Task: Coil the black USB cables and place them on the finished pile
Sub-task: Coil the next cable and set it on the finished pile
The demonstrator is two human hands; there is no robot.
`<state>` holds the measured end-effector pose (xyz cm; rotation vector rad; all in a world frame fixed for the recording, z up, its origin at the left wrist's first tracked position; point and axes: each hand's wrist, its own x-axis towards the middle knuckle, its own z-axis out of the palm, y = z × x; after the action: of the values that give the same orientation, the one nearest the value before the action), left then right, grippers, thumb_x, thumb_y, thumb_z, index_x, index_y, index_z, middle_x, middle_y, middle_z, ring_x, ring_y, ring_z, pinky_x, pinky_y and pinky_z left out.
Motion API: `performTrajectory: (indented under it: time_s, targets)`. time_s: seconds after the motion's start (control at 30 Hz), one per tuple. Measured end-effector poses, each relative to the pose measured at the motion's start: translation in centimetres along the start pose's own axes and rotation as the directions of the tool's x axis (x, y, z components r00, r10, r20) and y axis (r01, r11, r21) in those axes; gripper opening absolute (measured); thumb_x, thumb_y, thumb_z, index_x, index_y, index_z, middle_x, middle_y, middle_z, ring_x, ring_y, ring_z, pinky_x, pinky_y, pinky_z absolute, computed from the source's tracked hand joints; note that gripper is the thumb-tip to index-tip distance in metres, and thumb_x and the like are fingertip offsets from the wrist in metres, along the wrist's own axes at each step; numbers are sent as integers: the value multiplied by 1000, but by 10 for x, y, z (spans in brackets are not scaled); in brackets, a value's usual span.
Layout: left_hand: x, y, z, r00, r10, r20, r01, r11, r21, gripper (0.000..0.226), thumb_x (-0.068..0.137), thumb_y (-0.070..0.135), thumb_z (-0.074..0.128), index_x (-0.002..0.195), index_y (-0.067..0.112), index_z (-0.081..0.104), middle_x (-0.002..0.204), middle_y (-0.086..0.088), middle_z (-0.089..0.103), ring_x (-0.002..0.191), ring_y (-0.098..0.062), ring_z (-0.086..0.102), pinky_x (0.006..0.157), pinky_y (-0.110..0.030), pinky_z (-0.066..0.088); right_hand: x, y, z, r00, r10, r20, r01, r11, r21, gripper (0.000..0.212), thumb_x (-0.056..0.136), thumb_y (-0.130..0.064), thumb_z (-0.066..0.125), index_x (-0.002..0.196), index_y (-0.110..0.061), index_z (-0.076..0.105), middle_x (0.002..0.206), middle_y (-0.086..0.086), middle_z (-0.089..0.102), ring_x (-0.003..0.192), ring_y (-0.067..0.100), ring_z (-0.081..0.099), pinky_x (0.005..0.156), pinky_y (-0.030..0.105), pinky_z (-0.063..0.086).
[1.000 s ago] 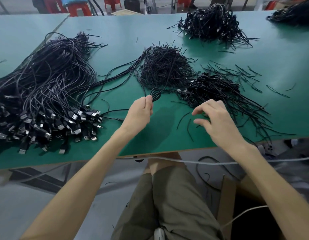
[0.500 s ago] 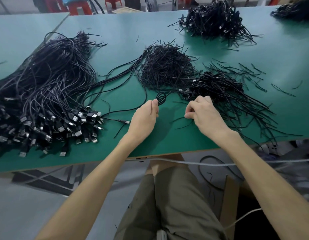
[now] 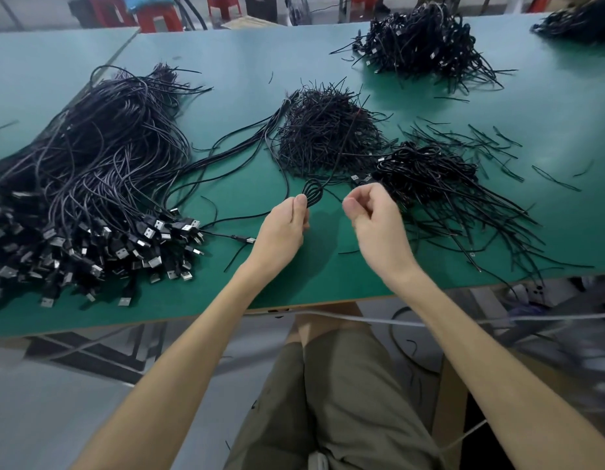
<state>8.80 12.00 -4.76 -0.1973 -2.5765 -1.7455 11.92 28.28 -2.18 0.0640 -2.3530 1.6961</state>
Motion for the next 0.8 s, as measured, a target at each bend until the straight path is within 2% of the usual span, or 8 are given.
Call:
performTrajectory:
  time_s: [0.07, 0.17, 0.37, 0.5, 0.57, 0.7, 0.8]
  targets:
    - [0, 2, 1, 1000, 0, 8, 0, 1000, -8, 43, 110, 37, 31, 71, 20, 38, 61, 7, 36, 54, -18, 30, 62, -42, 29, 0, 1, 15, 995, 102, -2, -101, 988, 114, 7, 101, -21, 60, 97, -22, 54, 89, -3, 62, 75, 8, 55, 74, 29, 46]
    - [0, 5, 3, 1000, 6, 22, -6, 1000, -17, 43, 110, 36, 32, 71, 21, 39, 60, 8, 37, 54, -18, 31, 62, -42, 29, 2, 5, 28, 985, 171, -17, -165, 968, 190, 9, 100, -23, 62, 99, -21, 53, 90, 2, 63, 71, 9, 58, 69, 29, 47]
    - [0, 3, -1, 1000, 24, 19, -25, 999, 25, 43, 108, 43, 33, 71, 24, 41, 52, 18, 45, 55, -17, 36, 60, -43, 32, -1, 12, 36, 990, 138, -6, -131, 952, 278, 18, 94, -25, 71, 99, -19, 55, 84, 1, 66, 64, 8, 57, 63, 27, 45]
    - [-2, 4, -1, 999, 36, 24, -36, 999, 12, 43, 107, 44, 33, 69, 26, 40, 53, 18, 44, 55, -14, 36, 59, -42, 32, -2, 14, 35, 990, 140, 14, -137, 940, 314, 23, 91, -25, 75, 100, -20, 53, 84, 1, 68, 64, 7, 57, 63, 26, 45]
    - [-3, 5, -2, 999, 30, 35, -29, 999, -34, 43, 108, 41, 34, 69, 25, 40, 51, 17, 42, 52, -11, 34, 55, -37, 31, -4, 14, 36, 989, 146, 15, -142, 931, 335, 26, 90, -24, 76, 101, -20, 53, 80, -3, 68, 62, 8, 57, 62, 26, 45]
    - [-6, 10, -7, 998, -18, 61, 29, 983, -180, 44, 112, 31, 36, 70, 17, 38, 47, 15, 38, 42, -3, 31, 42, -17, 27, -5, 11, 34, 990, 131, 46, -138, 917, 373, 34, 88, -21, 79, 106, -17, 51, 77, -5, 70, 60, 10, 59, 54, 20, 44]
    - [-10, 14, -11, 995, -26, 97, 49, 970, -240, 43, 112, 30, 36, 70, 18, 36, 48, 16, 35, 42, -3, 29, 40, -15, 25, -5, 6, 32, 989, 104, 109, -138, 913, 383, 40, 87, -18, 79, 116, -18, 51, 82, -1, 71, 66, 10, 65, 56, 18, 45]
